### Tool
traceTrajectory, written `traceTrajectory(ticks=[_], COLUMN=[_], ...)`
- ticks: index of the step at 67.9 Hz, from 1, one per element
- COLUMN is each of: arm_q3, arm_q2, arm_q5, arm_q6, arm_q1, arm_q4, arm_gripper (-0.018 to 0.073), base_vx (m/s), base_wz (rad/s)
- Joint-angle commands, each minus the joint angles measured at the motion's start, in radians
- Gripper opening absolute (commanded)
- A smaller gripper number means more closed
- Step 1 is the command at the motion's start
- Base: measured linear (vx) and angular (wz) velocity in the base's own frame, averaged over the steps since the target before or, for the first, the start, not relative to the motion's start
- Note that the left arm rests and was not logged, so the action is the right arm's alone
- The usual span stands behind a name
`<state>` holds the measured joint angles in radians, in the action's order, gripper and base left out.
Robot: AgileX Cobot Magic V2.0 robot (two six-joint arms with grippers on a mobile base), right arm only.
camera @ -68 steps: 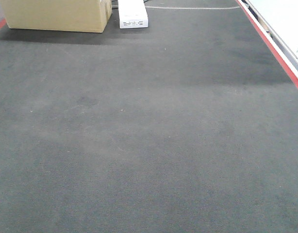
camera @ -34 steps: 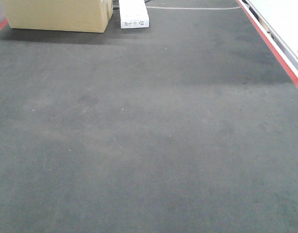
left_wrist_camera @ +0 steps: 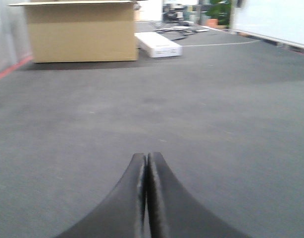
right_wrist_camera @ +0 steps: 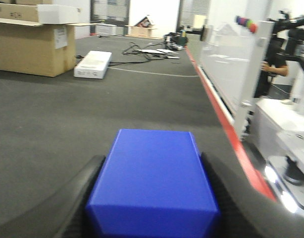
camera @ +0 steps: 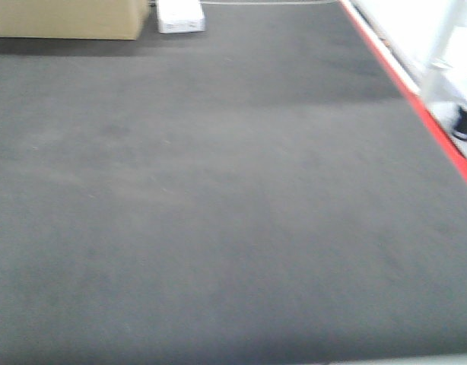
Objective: Pour parts from conveyor to right shelf
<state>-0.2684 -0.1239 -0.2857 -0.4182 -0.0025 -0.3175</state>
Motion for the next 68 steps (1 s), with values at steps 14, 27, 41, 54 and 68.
traceTrajectory(ticks=[14, 27, 41, 54, 68], arm_q3=[-0.028, -0.028, -0.028, -0.028, -0.028], arm_q2=[-0.014, -0.014, -0.014, -0.014, -0.014], arm_q5=[0.083, 0.083, 0.083, 0.083, 0.083], arm_q6=[0.000, 0.000, 0.000, 0.000, 0.000], arm_q1=[0.001, 0.001, 0.001, 0.001, 0.001], arm_q4=[-0.007, -0.007, -0.007, -0.007, -0.007], arm_gripper=[-0.0003, -0.0003, -0.0003, -0.0003, -0.0003], base_vx=[-0.35, -0.38, -0.39, -0.38, -0.40], base_wz=[-0.50, -0.58, -0.57, -0.58, -0.60])
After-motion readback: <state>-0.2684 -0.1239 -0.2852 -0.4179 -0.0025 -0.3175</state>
